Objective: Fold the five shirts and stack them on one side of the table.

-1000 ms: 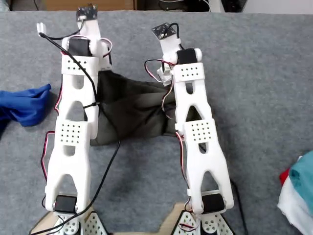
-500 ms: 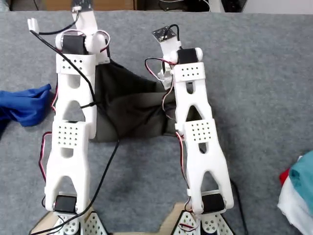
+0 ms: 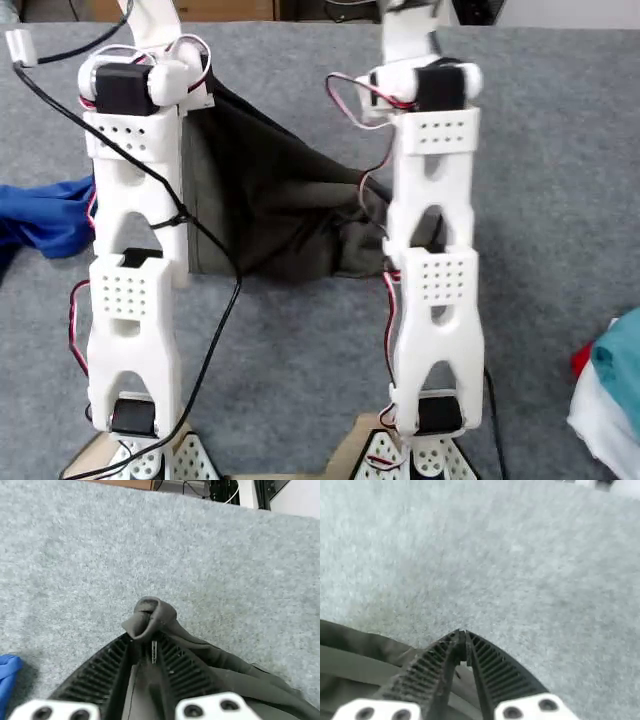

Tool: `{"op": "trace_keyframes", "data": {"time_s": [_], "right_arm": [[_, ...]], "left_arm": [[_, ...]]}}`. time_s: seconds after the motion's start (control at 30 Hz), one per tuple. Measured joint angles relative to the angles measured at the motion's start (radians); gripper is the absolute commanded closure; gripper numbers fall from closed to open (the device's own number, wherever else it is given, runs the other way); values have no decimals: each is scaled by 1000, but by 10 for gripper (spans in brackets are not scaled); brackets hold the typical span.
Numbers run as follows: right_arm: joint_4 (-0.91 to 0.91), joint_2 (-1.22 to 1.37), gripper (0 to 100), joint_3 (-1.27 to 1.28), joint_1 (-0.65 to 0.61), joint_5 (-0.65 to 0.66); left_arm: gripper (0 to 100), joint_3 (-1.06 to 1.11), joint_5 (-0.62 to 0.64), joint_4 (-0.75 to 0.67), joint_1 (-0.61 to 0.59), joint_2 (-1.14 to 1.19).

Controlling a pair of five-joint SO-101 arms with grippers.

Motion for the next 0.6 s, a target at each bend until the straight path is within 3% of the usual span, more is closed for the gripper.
{"op": "trace_keyframes", "data": {"time_s": [0.17,0.27,0.43,0.6], "right_arm": [[0,-6,753,224,-84,-3],[-23,25,673,318,-170,-6],[-107,172,708,379,-230,-6],[-120,308,821,334,-233,-5]], "left_arm": [[981,152,0,0,0,-89],[981,226,0,0,0,-106],[981,301,0,0,0,-109],[981,368,0,0,0,-107]]}}
